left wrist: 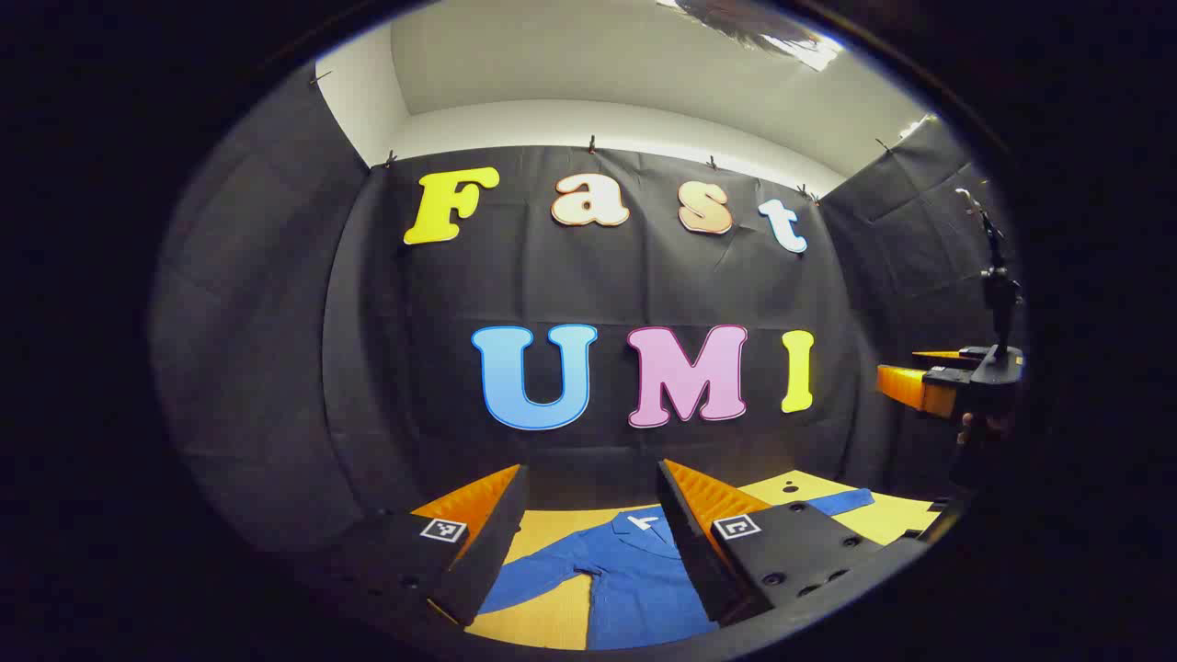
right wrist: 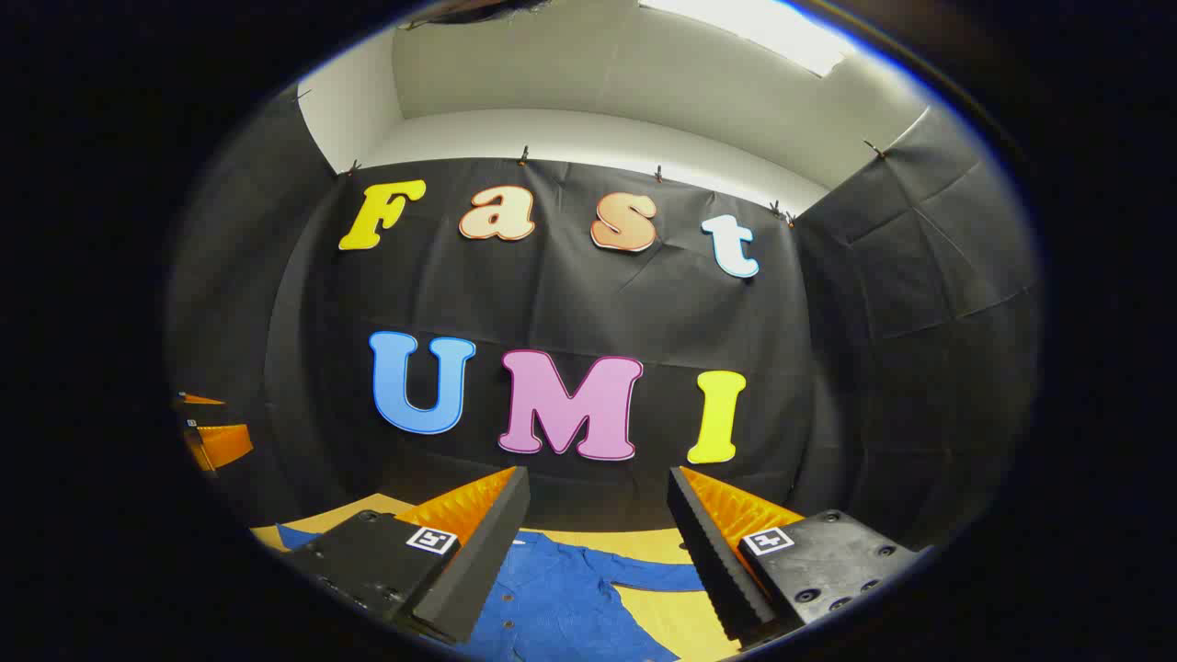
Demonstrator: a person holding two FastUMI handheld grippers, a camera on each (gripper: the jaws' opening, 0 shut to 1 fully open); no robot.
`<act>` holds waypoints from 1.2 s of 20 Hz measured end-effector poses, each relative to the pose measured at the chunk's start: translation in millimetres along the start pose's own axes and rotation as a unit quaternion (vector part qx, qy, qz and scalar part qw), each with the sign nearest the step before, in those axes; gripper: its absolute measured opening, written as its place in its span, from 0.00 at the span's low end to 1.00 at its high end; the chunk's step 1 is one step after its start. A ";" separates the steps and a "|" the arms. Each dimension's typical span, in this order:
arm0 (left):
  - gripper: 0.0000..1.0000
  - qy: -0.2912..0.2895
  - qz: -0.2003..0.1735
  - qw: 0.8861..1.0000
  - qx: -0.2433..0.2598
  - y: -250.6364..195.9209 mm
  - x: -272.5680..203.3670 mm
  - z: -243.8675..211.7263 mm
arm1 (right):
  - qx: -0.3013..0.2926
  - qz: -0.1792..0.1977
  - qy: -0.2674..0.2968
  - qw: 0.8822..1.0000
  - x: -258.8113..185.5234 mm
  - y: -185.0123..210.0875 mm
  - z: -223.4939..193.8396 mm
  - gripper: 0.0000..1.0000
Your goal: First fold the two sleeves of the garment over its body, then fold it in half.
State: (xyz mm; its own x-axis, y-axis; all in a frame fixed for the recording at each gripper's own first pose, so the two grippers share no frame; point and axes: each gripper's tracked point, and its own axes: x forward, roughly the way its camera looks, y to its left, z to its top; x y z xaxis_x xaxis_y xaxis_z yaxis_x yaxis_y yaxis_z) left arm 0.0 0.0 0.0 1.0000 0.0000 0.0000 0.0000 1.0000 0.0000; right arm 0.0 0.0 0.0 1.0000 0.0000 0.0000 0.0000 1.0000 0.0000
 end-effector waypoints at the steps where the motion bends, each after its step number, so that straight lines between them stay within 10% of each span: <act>1: 0.80 0.002 0.001 1.000 -0.001 0.7 1.7 -1.7 | 0.001 -0.001 0.001 1.000 1.9 -1.1 -1.8 0.96; 24: 0.80 0.047 0.006 0.999 -0.020 -25.1 28.3 -23.7 | 0.008 0.006 0.038 0.999 52.4 -28.1 -41.3 0.96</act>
State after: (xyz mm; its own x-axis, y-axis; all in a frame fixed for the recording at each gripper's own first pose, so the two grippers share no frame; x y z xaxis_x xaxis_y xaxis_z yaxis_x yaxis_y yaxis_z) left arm 28.3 -25.1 -23.7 0.9955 0.0096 -0.0939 -0.0134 0.9991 -0.0396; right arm 52.4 -28.1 -41.3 0.9970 0.0120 -0.0763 -0.0107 0.9998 0.0173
